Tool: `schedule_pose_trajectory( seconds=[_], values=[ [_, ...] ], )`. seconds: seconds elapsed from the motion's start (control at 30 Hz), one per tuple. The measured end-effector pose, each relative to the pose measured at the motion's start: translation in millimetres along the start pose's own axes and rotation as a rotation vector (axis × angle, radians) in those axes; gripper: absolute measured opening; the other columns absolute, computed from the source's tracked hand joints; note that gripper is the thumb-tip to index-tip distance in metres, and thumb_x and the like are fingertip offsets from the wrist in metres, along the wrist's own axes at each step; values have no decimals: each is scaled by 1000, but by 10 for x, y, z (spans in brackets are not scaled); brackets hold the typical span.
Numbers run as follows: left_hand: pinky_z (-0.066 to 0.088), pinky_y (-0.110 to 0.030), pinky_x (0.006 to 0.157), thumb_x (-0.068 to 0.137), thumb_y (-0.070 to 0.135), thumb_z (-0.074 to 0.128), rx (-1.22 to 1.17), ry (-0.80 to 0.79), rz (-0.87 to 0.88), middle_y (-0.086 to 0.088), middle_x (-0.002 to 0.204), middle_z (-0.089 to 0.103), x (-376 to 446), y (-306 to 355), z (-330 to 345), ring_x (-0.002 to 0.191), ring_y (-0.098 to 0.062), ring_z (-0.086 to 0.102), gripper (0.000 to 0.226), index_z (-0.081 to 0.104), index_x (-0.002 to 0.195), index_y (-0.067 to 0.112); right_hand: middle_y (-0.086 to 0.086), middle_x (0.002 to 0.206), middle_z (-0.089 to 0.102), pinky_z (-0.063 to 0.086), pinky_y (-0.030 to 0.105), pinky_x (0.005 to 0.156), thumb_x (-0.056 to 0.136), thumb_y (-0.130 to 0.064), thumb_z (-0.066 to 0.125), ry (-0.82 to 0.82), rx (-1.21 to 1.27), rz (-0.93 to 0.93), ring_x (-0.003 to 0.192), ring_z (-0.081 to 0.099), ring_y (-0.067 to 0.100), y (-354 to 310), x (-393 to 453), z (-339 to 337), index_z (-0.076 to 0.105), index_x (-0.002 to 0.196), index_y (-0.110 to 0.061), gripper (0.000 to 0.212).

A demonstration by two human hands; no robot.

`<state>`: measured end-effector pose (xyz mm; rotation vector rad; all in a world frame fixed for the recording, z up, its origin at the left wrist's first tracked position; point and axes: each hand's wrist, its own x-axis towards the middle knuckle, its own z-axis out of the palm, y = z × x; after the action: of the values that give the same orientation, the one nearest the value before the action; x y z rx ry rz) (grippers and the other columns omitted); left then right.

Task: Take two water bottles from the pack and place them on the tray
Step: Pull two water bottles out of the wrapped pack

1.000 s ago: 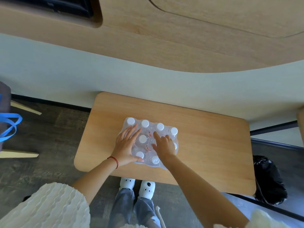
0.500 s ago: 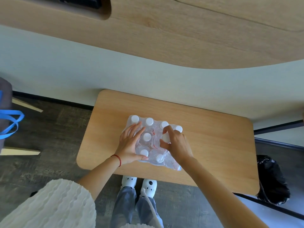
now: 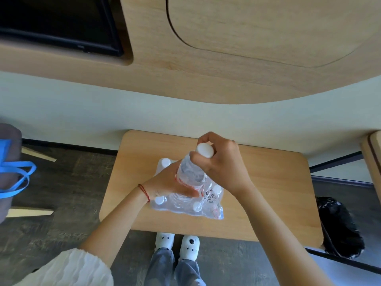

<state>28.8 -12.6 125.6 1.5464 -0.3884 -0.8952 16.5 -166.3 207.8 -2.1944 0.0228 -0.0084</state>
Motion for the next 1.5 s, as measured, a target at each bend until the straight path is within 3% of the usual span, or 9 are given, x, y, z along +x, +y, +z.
schedule_pose_trajectory(
  seconds=[0.2, 0.33, 0.4, 0.5, 0.8, 0.97, 1.17, 1.33, 1.5],
  values=[
    [56, -25, 77, 53, 28, 84, -239, 281, 97, 0, 97, 72, -103, -166, -111, 96, -20, 68, 57, 63, 106, 26, 2, 60, 48, 36, 9, 53, 88, -28, 60, 125, 161, -102, 54, 46, 14, 264, -127, 379, 53, 108, -8, 29],
    [54, -38, 84, 49, 47, 86, -300, 378, 114, -13, 100, 65, -210, -277, -252, 95, -25, 64, 67, 63, 104, 18, 8, 94, 63, 52, 30, 77, 90, -11, 59, -88, 50, 207, 82, 60, 18, 1011, -292, 941, 57, 115, -5, 26],
    [57, -32, 82, 47, 48, 87, -289, 390, 104, -9, 100, 68, -243, -327, -330, 96, -22, 66, 69, 63, 104, 19, 12, 121, 60, 49, 38, 95, 86, -9, 65, -244, -61, 334, 108, 58, 25, 1324, -345, 1203, 55, 123, -6, 39],
    [56, -21, 76, 51, 32, 85, -269, 382, 74, 2, 97, 73, -282, -423, -400, 95, -14, 68, 56, 65, 103, 27, 10, 131, 56, 43, 35, 103, 81, -12, 72, -263, -85, 332, 120, 53, 25, 1558, -302, 1450, 55, 127, -8, 48],
    [53, -15, 73, 58, 27, 79, -266, 355, 26, 12, 95, 73, -301, -598, -320, 92, -5, 68, 47, 64, 101, 38, 10, 114, 66, 36, 14, 76, 75, -9, 77, -202, -92, 226, 102, 63, 27, 1795, -203, 1579, 67, 109, -4, 36],
    [53, -16, 74, 61, 24, 77, -273, 346, 14, 12, 94, 72, -264, -558, -328, 91, -5, 67, 44, 64, 101, 36, 7, 114, 66, 50, 34, 80, 79, -22, 75, -197, -184, 106, 96, 65, 28, 1679, -209, 1342, 64, 113, -8, 38],
    [54, -18, 74, 57, 27, 78, -262, 357, 28, 10, 90, 72, -251, -393, -333, 89, -8, 67, 43, 66, 98, 31, 4, 110, 72, 42, 0, 83, 74, -21, 81, 30, -25, -38, 98, 65, 10, 1230, -300, 695, 69, 109, -5, 41],
    [54, -17, 74, 56, 29, 77, -252, 294, 49, 11, 92, 73, -236, -30, -259, 92, -6, 67, 44, 67, 98, 36, -5, 103, 76, 57, 30, 87, 87, -32, 64, 276, 533, 134, 101, 70, 13, 652, -251, 51, 70, 106, -10, 31],
    [56, -17, 69, 41, 41, 86, -242, 199, 116, 11, 80, 75, -94, 630, -85, 78, -5, 69, 50, 70, 88, 30, 6, 82, 74, 58, 38, 67, 91, -41, 51, 439, 576, 112, 74, 71, 22, 80, -181, -623, 67, 88, -2, 42]
  ],
)
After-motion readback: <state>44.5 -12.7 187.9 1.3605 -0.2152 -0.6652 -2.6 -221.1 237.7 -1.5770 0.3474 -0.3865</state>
